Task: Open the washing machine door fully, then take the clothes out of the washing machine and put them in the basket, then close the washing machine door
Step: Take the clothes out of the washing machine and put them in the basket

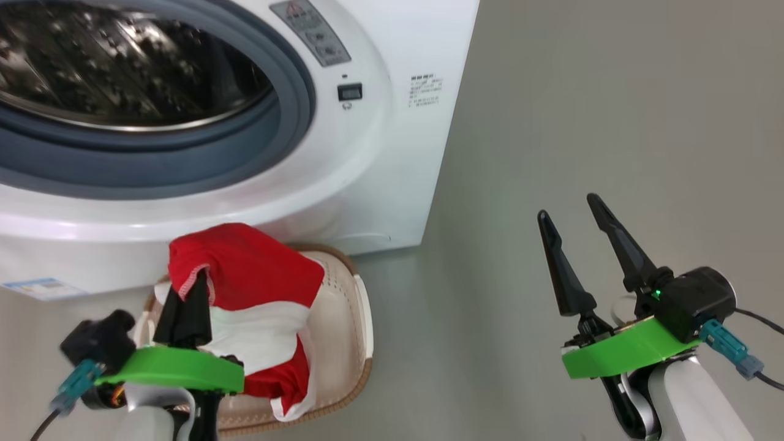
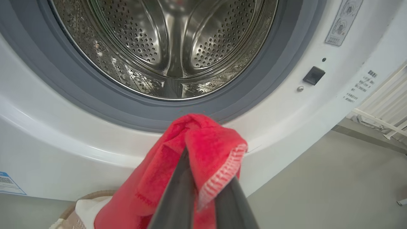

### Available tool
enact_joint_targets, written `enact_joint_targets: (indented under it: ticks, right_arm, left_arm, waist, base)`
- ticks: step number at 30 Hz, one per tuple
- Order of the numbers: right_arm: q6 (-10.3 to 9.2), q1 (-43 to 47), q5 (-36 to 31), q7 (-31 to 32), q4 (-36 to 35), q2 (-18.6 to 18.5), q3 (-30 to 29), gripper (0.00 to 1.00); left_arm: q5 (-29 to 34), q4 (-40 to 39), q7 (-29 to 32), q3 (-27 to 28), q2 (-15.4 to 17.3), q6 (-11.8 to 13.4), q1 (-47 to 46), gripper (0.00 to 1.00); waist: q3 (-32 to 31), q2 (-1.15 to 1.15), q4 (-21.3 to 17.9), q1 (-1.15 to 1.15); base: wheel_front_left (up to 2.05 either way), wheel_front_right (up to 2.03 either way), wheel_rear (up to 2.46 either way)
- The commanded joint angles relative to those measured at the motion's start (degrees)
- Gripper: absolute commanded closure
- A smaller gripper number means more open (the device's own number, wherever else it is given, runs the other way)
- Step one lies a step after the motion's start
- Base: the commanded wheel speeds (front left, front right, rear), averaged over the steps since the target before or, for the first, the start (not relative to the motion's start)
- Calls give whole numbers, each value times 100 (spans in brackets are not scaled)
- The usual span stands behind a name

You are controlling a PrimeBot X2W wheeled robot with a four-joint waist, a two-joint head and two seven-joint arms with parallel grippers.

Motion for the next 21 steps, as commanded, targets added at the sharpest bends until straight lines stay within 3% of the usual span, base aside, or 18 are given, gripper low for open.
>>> enact_joint_targets:
  ticks: [1, 14, 21]
  right_arm:
    - [37, -134, -2, -37, -162, -1, 141, 0]
    - [37, -397, 133, -37, -212, -1, 221, 0]
    - [37, -567, 190, -37, -260, -1, 301, 0]
  left_arm:
    - [0, 8, -68, 136, 66, -39, -147, 100]
    - [48, 3191, 6, 101, 115, -232, -1271, 100]
    - [-57, 4463, 163, 39, 288, -314, -1943, 100]
  waist:
    - [251, 0, -48, 0]
    - [887, 0, -285, 0]
    - [1202, 0, -454, 0]
  base:
    - [0, 0, 0]
    - [0, 0, 0]
    - [0, 0, 0]
